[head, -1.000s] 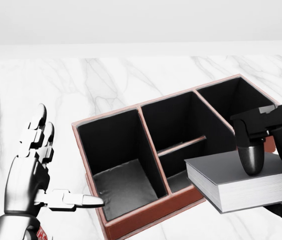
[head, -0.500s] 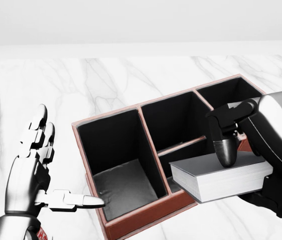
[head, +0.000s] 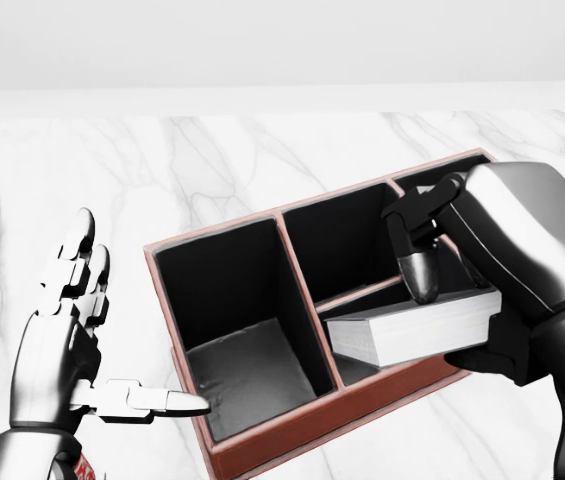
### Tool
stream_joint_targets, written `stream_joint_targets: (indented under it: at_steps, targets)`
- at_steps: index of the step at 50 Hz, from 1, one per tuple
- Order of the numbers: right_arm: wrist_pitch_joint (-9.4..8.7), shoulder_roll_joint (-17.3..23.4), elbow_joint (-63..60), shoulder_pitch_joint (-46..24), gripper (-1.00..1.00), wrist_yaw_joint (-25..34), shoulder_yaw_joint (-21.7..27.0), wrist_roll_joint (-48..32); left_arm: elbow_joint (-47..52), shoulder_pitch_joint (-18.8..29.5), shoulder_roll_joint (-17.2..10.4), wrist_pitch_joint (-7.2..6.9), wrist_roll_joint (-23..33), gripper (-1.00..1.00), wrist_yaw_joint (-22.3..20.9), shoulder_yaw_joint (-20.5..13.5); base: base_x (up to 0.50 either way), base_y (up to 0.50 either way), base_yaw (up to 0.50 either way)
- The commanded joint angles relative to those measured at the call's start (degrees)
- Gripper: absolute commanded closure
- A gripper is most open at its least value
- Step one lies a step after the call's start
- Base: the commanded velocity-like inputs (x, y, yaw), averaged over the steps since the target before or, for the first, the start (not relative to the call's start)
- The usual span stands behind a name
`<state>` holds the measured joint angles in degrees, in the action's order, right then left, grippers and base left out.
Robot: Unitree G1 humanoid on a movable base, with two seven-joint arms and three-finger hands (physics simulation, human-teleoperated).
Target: Pick up the book and place it in the back compartment of the caddy.
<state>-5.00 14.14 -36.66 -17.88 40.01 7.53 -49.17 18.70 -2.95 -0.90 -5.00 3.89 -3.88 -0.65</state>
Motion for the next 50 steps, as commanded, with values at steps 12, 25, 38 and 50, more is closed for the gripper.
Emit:
stream_joint_targets:
  at_steps: [12,25,38,50]
  targets:
    - [0.0,0.81,9.22,-3.49,1.0,-0.01,-0.48,-1.11,-0.51,0.02,-0.01,0.0,0.0,-1.0,0.01,-0.02,0.0,0.0,0.0]
    - [0.03,1.41,12.7,-6.23,1.0,-0.01,-0.71,-0.98,-0.34,0.03,-0.02,0.0,0.0,-1.0,0.01,-0.03,0.0,0.0,0.0]
    - [2.39,0.44,15.04,-6.26,1.0,-0.01,-1.92,-1.66,-0.08,-0.11,0.01,0.0,0.05,-1.0,0.05,-0.01,0.0,0.0,0.0]
    - [3.54,0.02,16.13,-6.28,1.0,-0.01,-2.22,-2.05,-0.47,0.02,-0.01,0.0,0.15,-1.0,0.13,-0.02,0.0,0.0,0.0]
